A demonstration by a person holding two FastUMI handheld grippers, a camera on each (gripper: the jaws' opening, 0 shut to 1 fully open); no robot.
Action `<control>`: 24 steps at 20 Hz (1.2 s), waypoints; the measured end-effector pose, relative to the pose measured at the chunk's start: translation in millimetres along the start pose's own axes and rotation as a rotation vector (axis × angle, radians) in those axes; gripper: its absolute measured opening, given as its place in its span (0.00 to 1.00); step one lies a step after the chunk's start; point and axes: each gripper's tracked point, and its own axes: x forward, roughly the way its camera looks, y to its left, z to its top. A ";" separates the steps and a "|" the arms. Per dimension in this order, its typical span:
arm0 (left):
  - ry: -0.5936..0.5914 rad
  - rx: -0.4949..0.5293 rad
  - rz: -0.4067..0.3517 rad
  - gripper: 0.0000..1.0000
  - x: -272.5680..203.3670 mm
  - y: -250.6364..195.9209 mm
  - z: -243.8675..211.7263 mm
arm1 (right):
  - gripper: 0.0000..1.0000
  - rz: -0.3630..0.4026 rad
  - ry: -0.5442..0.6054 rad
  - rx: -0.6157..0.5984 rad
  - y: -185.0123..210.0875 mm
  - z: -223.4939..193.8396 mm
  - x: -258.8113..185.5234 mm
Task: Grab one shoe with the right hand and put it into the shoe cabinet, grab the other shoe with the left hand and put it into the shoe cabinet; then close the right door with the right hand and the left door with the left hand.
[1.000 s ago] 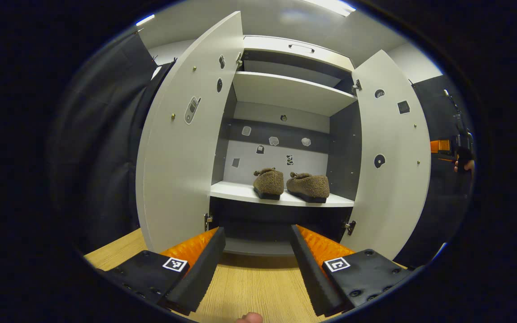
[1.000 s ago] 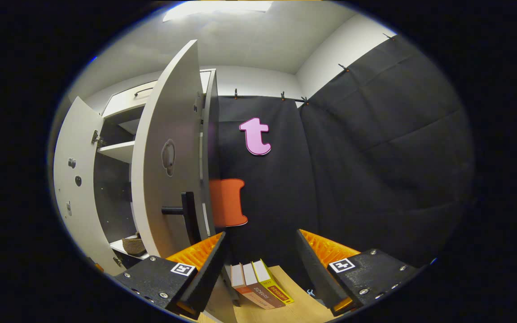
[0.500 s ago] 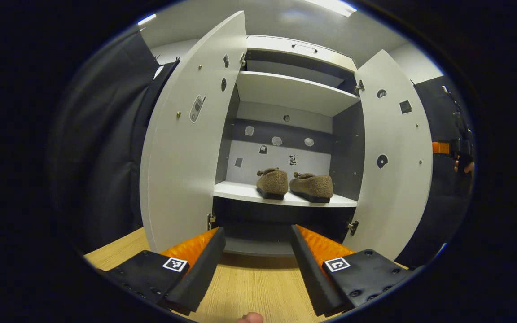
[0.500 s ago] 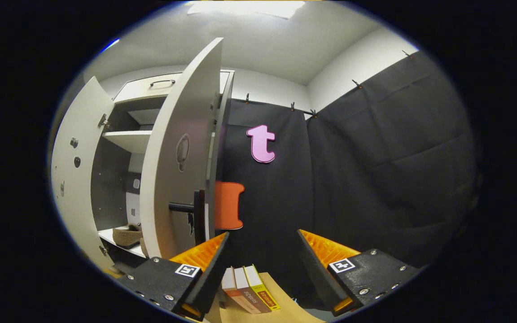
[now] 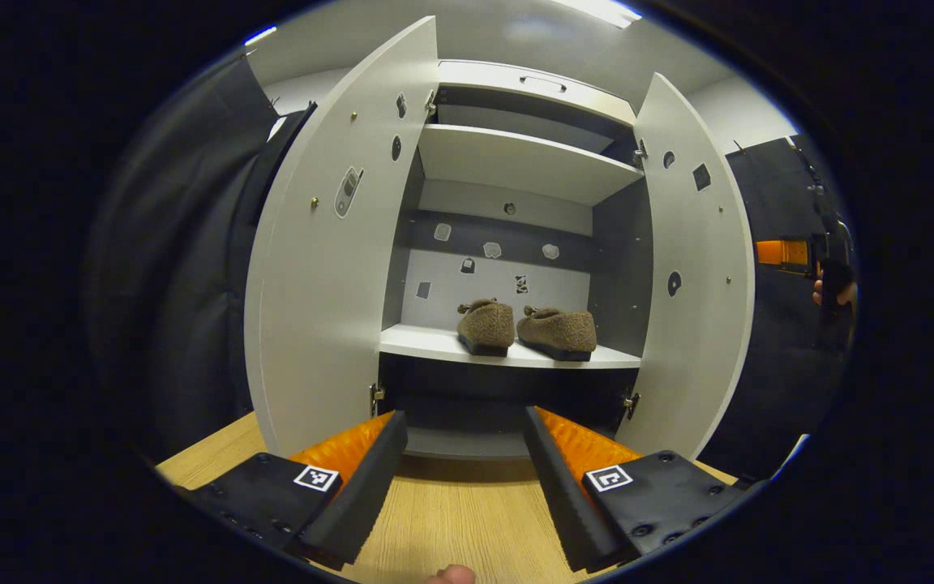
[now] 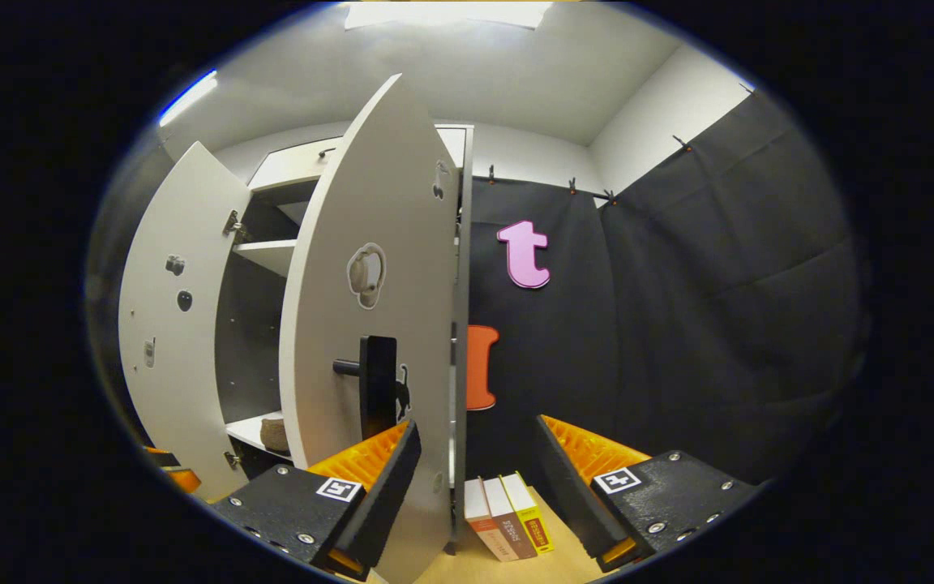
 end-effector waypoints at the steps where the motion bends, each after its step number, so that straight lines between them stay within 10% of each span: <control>1: -0.001 0.004 0.000 0.99 -0.2 0.9 0.2 | 0.89 0.022 -0.004 0.004 11.6 -0.6 3.3; 24: -0.018 0.025 0.054 0.99 -14.7 18.6 9.1 | 0.98 0.247 0.063 0.090 131.2 -30.5 66.5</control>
